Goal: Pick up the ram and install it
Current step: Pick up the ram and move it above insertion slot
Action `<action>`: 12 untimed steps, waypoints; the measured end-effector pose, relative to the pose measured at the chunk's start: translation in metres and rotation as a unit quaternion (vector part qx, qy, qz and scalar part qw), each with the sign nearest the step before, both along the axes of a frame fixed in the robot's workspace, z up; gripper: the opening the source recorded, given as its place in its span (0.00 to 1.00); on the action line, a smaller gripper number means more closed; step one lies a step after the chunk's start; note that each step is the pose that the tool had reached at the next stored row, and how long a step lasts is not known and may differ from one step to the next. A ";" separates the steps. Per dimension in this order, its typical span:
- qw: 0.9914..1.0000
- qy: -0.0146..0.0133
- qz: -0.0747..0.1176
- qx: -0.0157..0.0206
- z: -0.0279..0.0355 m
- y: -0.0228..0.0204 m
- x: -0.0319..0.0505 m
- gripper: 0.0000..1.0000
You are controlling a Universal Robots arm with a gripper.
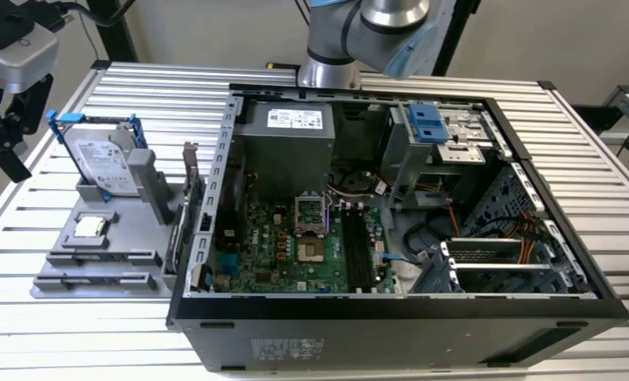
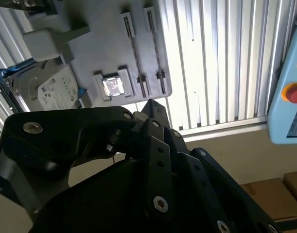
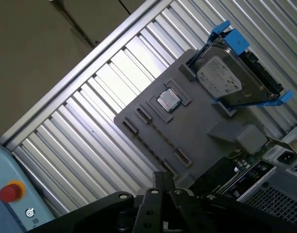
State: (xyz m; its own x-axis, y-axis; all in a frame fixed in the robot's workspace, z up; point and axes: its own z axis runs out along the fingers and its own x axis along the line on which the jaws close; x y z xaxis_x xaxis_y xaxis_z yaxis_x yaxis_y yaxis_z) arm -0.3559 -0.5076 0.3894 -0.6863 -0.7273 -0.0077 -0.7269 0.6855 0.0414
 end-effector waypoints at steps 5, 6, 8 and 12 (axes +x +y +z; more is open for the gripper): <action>1.000 -0.001 0.013 0.000 0.0000 0.0000 0.0001 0.00; 1.000 -0.001 0.015 0.000 0.0000 0.0000 0.0001 0.00; 1.000 -0.002 0.020 0.000 0.0002 0.0000 0.0000 0.00; 1.000 -0.005 0.029 0.000 0.0000 0.0000 0.0001 0.00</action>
